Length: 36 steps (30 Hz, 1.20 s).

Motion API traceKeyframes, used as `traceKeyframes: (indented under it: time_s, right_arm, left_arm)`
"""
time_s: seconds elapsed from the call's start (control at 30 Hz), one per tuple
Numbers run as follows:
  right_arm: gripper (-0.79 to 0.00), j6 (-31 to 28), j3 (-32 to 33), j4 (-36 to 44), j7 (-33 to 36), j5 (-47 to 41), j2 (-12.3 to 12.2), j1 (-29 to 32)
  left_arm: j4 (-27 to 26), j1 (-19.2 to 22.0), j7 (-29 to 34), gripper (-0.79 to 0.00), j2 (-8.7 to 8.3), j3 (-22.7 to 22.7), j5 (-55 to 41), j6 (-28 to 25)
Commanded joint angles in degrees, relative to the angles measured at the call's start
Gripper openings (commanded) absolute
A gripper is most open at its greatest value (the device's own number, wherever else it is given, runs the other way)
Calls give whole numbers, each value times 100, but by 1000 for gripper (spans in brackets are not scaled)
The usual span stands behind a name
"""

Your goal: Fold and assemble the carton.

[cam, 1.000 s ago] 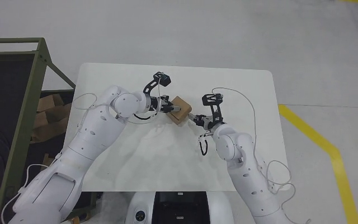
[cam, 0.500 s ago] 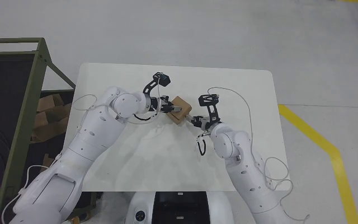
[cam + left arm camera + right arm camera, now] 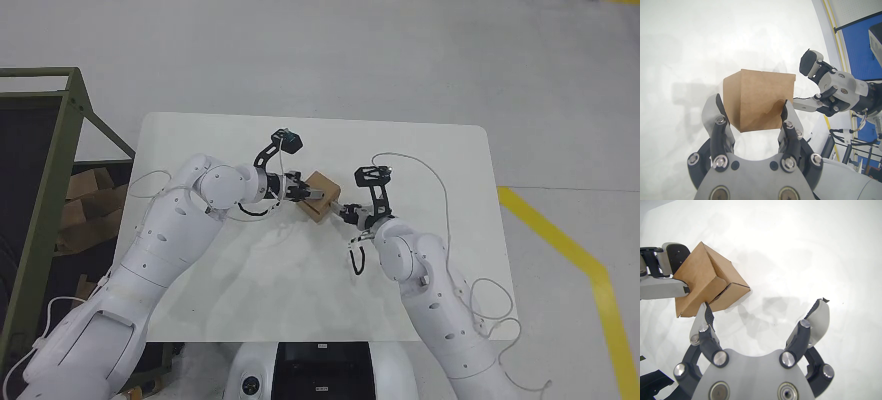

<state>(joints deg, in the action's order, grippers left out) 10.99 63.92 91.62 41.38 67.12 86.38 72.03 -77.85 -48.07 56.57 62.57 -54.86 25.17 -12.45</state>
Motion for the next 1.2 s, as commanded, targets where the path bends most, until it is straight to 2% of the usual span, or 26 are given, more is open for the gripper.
traceKeyframes:
  time_s: [0.0,0.27,0.63,0.83,1.17]
  right_arm:
    - [0,36,4,9,-24,-54,2,5]
    - [0,103,-33,-110,-57,-185,14,-73]
    - [0,109,-76,-217,-86,-264,16,-160]
    - [0,75,-93,-217,-90,-266,8,-171]
    - [0,77,-94,-294,-25,-233,-7,-218]
  left_arm:
    - [-2,-4,-6,-259,1,-6,-4,7]
    - [-1,-35,-31,-311,0,-36,-10,53]
    - [-6,-52,-37,-323,2,-54,2,88]
    - [4,-28,-24,-305,12,-41,2,90]
    - [97,7,-8,-342,29,-1,52,92]
